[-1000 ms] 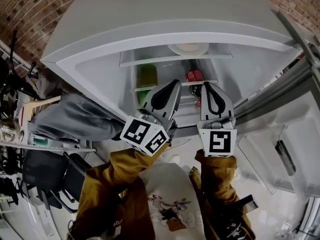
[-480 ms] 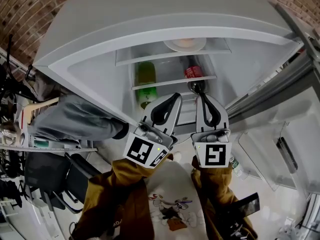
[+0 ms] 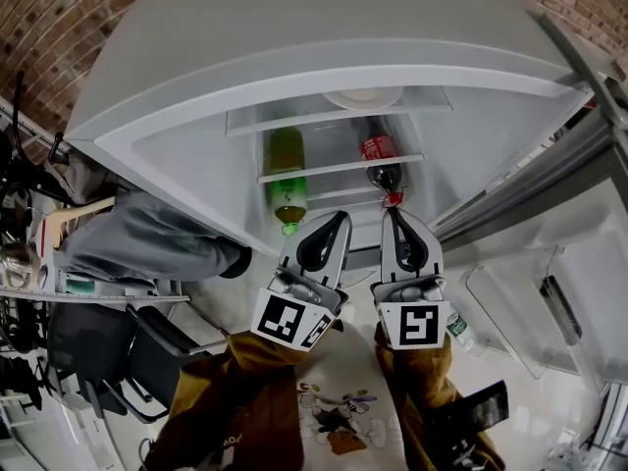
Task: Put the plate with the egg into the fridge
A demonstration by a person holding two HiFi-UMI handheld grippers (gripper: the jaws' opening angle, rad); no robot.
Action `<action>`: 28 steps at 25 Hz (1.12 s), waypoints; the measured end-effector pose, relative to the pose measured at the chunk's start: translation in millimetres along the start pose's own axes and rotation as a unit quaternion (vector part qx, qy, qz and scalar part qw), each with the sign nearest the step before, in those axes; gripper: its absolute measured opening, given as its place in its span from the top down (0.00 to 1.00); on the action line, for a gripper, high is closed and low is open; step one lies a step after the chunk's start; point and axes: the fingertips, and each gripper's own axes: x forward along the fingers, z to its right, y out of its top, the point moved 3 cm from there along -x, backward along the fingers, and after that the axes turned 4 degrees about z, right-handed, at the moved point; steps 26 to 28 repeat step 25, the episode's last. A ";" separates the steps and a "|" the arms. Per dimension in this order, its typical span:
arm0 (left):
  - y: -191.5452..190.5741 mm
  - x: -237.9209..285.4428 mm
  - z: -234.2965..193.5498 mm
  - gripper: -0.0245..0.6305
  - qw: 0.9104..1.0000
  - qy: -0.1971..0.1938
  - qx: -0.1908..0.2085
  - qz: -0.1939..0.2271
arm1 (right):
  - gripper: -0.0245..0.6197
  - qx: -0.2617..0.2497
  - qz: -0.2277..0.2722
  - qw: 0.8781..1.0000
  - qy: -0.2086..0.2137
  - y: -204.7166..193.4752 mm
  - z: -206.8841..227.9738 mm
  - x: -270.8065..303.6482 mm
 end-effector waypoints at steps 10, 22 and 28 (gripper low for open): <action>-20.2 -9.9 13.6 0.95 0.999 -0.008 -0.016 -0.027 | 0.95 0.007 -0.032 0.999 -0.006 -21.9 4.3 -16.7; -31.2 -18.1 14.0 0.95 0.998 -0.011 -0.040 -0.044 | 0.95 0.010 -0.044 0.999 -0.006 -27.1 -2.5 -19.5; -31.1 -20.9 14.2 0.95 0.997 -0.011 -0.056 -0.045 | 0.95 0.017 -0.060 0.998 -0.007 -29.8 -5.1 -23.3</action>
